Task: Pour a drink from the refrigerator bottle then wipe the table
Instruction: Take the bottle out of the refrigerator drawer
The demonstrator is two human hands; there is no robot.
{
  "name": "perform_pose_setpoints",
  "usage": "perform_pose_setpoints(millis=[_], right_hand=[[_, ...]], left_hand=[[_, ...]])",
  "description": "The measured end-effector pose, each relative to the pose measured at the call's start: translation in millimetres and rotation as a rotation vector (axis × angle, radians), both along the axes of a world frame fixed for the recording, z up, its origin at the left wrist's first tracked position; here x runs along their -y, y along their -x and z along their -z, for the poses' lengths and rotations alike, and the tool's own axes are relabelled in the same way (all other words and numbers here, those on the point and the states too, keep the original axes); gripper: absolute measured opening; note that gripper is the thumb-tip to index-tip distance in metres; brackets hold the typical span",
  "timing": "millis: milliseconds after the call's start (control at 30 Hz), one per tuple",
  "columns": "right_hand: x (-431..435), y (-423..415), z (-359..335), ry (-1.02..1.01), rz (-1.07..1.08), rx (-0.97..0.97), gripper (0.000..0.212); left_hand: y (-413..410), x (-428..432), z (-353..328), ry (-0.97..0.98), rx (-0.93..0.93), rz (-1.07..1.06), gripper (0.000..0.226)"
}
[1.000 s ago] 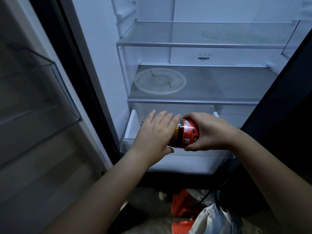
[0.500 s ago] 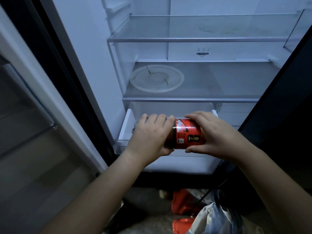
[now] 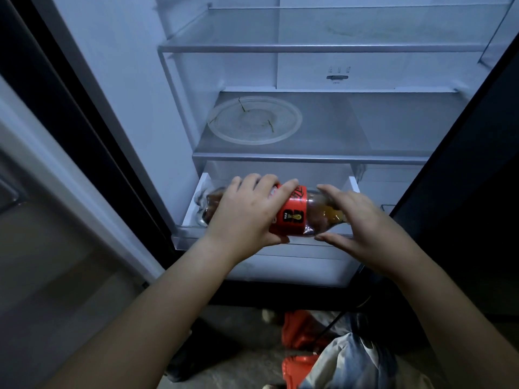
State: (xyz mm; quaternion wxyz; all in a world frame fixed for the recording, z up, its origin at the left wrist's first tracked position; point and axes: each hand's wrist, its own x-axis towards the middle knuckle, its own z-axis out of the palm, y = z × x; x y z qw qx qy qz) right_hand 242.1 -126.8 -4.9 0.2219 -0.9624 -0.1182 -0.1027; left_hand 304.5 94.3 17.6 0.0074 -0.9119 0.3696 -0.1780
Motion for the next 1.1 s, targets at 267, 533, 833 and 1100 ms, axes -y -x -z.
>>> perform_pose_setpoints(millis=[267,533,833,1100], right_hand=[[-14.7,-1.7,-13.5,-0.08,-0.137,0.082,0.076],[-53.4,13.0,-64.1,-0.304,-0.328,0.194,0.061],[-154.9,66.4,-96.8,-0.374,-0.553,0.16,0.083],[-258.1,159.1,-100.0,-0.461,-0.815,0.121,0.08]], left_hand=[[18.3,-21.2,0.2,0.241,0.112,0.008,0.078],[71.9,-63.4,-13.6,0.513,-0.012,-0.195,0.084],[178.1,-142.3,-14.4,0.842,-0.129,-0.432,0.088],[312.9,-211.5,-10.4,1.033,-0.028,-0.666,0.091]])
